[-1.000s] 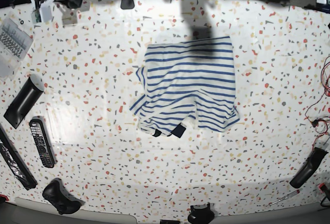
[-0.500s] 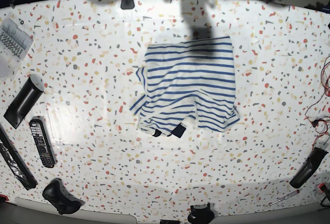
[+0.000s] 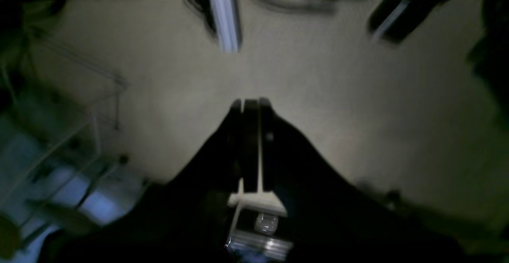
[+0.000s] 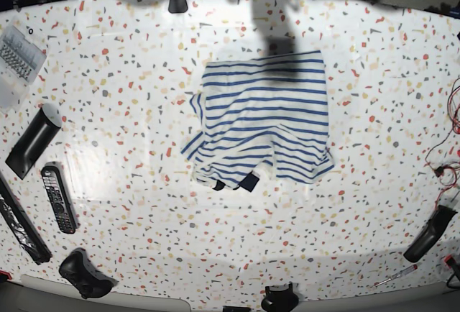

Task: Layout the t-shirt on the table in an organized manner, then fold the t-shirt properly

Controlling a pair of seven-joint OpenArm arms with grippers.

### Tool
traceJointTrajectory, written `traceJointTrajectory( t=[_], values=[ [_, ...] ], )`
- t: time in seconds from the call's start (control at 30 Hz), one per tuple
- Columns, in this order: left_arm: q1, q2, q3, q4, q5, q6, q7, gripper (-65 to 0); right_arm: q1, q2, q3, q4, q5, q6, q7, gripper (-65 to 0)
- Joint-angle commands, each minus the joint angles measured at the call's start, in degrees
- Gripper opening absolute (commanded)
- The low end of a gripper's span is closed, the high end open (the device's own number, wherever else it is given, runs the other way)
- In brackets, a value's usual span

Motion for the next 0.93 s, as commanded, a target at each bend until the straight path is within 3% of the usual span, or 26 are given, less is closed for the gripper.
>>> traceJointTrajectory(
  t=[0.0,0.13,0.23,0.37,0.47,0.63,0.9],
  values=[
    [-1.46,-0.74,0.81,-2.23,0.83,-0.28,-1.51,-65.0,1.75,0.20,-1.14,-2.69,-1.18,0.02,1.90,-65.0],
    [-8.98,-0.42,2.82,-11.30,2.14,-0.20,-2.03,-65.0,10.25,-0.83,-5.49,-16.39,-6.47,-3.37,9.62,-65.0],
    [-12.52,0.61,2.80,-15.72,5.20,-0.13,-3.72,-65.0,15.41,-1.57,-6.62,-25.18,-6.51,-5.46,15.93,-65.0],
    [-14.16,3.63,2.80,-18.12,9.44,5.38,-9.46,-65.0,20.02,-1.73,-6.60,-32.11,-9.31,-5.92,22.97,-65.0],
    [-14.10,6.60,2.80,-18.12,9.49,6.56,-13.31,-65.0,21.31,-1.70,-6.60,-34.05,-13.40,-7.72,27.71,-65.0],
    [-14.10,10.34,2.80,-17.29,9.66,6.56,-13.55,-65.0,21.42,-1.40,-6.60,-34.16,-13.75,-9.03,28.55,-65.0],
    [-13.99,11.72,2.73,-16.22,13.49,6.75,-13.55,-65.0,21.42,-1.40,-6.60,-34.14,-13.55,-7.82,28.04,-65.0]
  ],
)
